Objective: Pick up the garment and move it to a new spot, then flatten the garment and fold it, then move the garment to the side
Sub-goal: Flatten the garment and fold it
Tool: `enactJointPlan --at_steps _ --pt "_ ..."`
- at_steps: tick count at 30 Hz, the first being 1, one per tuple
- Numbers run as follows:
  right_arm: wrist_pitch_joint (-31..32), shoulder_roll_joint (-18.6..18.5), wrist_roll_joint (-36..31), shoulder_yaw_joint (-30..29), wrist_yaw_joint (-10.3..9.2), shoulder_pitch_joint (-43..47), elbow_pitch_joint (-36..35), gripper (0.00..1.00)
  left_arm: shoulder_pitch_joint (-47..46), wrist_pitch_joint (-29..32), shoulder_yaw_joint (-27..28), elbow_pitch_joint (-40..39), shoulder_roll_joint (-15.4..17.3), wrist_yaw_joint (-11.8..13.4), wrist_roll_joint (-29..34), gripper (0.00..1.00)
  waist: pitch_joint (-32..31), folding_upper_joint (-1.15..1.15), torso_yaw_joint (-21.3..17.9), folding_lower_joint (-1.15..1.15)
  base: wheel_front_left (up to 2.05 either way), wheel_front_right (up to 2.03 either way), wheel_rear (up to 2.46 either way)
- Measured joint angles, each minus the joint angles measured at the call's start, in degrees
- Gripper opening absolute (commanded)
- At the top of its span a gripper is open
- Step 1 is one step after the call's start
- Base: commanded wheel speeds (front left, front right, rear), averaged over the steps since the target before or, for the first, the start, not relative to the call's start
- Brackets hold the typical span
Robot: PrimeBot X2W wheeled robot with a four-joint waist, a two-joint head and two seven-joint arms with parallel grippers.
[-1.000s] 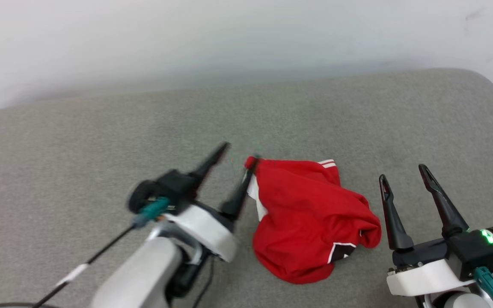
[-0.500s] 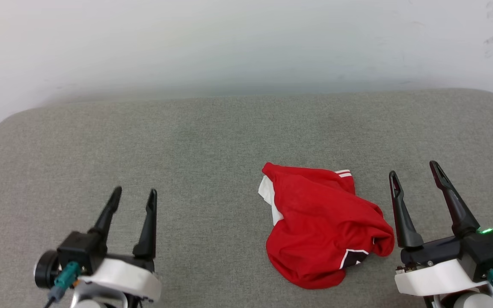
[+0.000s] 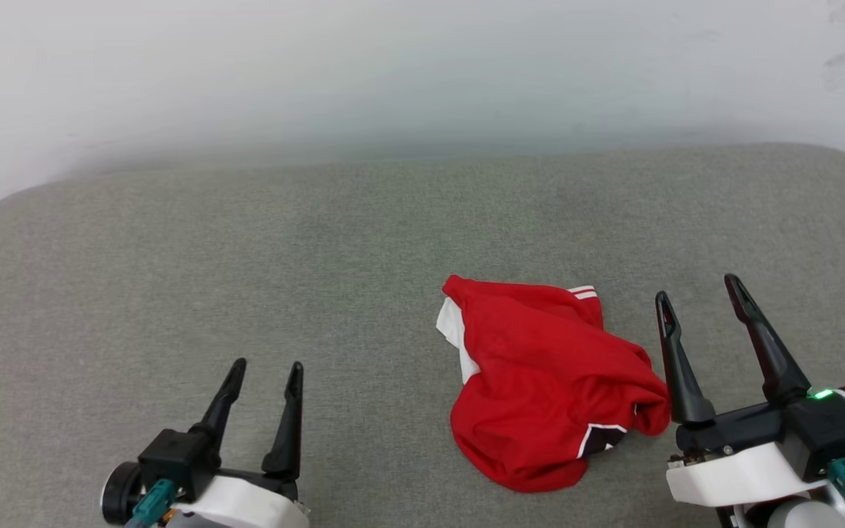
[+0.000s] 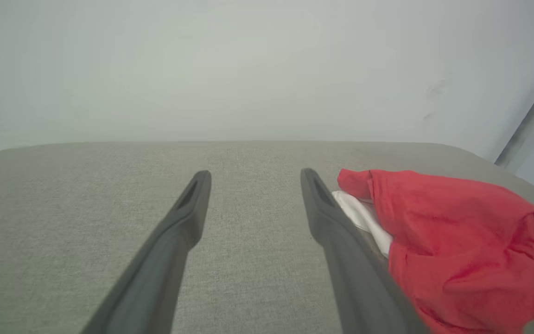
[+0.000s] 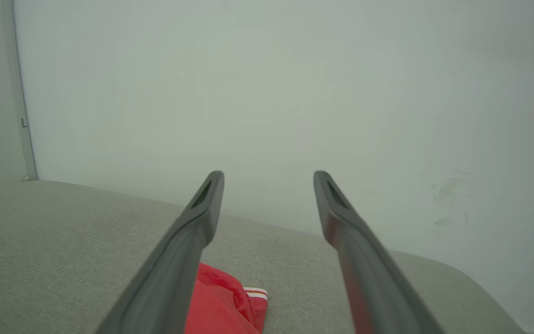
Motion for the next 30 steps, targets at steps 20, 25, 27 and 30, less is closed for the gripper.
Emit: enactJointPlan --at_steps 20,25,27,30 --pt "0.00 0.32 -0.65 0.37 0.00 -4.74 -1.54 1.00 -34.84 40.53 -18.34 12.62 5.43 -2.80 -8.40 1.00 14.30 0.00 -5.86 0.02 0.00 0.00 0.00" --pt "0.00 0.35 -0.65 0.30 0.00 -5.45 -1.76 1.00 -39.91 45.73 -21.58 15.44 5.37 -2.80 -8.75 1.00 18.08 0.00 -6.92 0.02 0.00 0.00 0.00" --pt "0.00 0.40 -0.66 0.34 0.00 -5.84 -1.83 1.00 -41.17 46.07 -22.14 17.01 5.24 -2.80 -8.55 1.00 19.36 0.00 -7.19 0.02 0.00 0.00 0.00" --pt "0.00 0.43 -0.80 0.33 0.00 -6.11 -1.82 1.00 -42.61 47.24 -24.51 19.13 4.83 -2.79 -7.93 0.95 20.69 0.00 -7.31 0.02 0.00 0.00 0.00"
